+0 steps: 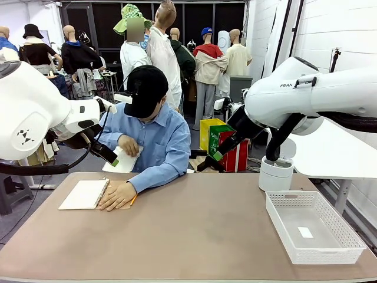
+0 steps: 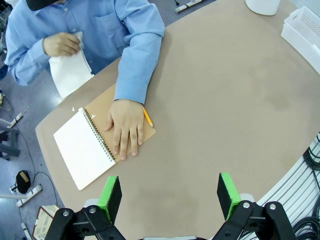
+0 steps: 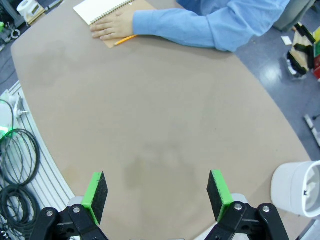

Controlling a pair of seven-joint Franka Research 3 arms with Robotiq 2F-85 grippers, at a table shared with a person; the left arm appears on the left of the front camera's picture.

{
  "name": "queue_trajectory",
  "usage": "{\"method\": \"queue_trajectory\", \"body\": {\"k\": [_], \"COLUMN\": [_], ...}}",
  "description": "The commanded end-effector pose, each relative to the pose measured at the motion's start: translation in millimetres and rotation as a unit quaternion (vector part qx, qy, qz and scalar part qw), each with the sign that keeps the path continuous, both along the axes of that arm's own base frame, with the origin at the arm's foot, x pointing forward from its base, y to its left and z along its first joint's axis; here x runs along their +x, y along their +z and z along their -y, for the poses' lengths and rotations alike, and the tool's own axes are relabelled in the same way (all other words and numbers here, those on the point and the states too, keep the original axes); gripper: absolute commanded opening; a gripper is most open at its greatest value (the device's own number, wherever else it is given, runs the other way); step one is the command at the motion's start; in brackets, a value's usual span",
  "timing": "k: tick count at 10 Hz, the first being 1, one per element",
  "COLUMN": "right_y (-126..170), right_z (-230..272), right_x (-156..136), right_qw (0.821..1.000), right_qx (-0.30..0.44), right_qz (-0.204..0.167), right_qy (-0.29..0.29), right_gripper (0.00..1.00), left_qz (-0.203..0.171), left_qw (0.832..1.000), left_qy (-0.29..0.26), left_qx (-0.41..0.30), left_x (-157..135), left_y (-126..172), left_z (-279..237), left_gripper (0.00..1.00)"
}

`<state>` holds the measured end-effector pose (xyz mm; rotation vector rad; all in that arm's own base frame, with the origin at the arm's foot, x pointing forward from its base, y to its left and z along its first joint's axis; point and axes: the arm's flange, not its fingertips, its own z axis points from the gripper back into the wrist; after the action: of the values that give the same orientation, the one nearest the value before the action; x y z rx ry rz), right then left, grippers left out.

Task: Sort the paper based on its condition.
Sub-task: If a person hands you a paper, place it in the Organizing basket , and if it's crumpled, put it in the Trash can.

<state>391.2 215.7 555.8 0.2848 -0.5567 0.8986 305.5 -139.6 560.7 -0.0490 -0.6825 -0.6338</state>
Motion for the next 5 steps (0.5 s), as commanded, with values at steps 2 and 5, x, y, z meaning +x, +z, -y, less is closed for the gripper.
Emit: {"method": "queue_trajectory", "body": {"k": [2,5], "right_y": [0.1,0.1], "right_z": [-0.9,-0.9], "right_x": [-0.1,-0.1], "right_qw": [1.000,1.000], "right_qx": [-0.001,-0.001], "right_qz": [0.000,0.000], "right_qy": [-0.006,-0.006], "right_gripper": [1.00,1.00], "left_qz": [0.000,0.000], "left_qw": [1.000,1.000], "left_qy": [0.000,0.000], "left_qx": [-0.001,-0.001], "left_x": [0.3,0.3], "left_y": [-0.5,-0.5], "left_z": [-0.5,-0.5], "left_gripper": [1.00,1.00]}}
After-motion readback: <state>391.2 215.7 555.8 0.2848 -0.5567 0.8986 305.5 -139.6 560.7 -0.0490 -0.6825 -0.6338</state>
